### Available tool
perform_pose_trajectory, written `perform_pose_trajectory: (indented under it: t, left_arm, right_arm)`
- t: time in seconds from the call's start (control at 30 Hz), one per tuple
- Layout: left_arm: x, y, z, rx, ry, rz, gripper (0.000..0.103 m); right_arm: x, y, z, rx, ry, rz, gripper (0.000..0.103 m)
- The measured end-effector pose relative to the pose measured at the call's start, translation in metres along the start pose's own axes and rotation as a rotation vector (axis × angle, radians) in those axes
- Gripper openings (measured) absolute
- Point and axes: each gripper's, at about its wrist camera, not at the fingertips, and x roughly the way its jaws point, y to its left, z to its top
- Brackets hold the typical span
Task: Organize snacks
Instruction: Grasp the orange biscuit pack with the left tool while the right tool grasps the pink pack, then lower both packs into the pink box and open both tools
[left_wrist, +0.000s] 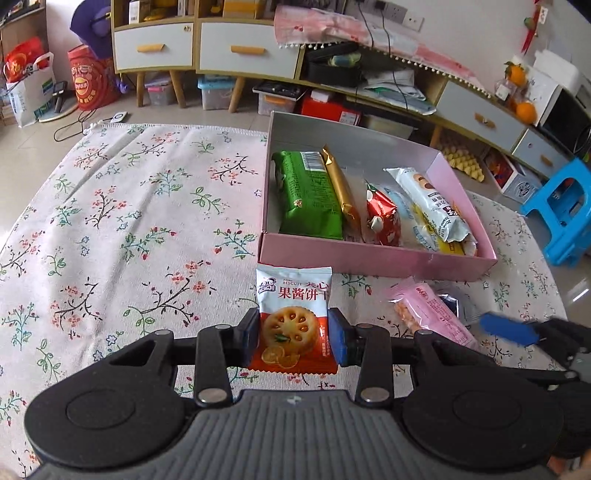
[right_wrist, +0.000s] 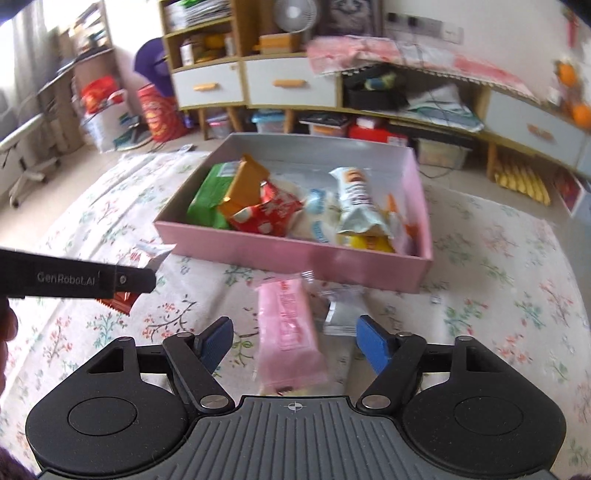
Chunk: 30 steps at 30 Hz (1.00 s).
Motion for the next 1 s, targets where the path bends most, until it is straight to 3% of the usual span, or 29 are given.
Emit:
perform_pose_trajectory:
  t: [0.07, 0.33, 0.8, 1.0]
  left_arm:
    - [-0.001, 0.001, 0.0, -0.002, -0.004, 0.004, 0.036]
    - [-0.003, 0.001, -0.001, 0.0, -0.013, 0.021, 0.036]
    - [-0.004, 0.004, -0.002, -0.001, 0.0, 0.044, 0.036]
    - [-0.006, 0.004, 0.0, -0.004, -0.015, 0.054, 0.036]
  right_arm:
    - [0.005, -0.001, -0.002, 0.004, 0.029, -0.009, 0.031]
    - [-0.022, -0.017, 0.009, 0.161, -0.001, 0.066, 0.031]
    - [-0.022, -0.035, 0.001, 0.316, 0.048, 0.116, 0.031]
    - [-0.033, -0.042, 0.007, 0.361, 0.009, 0.15, 0.031]
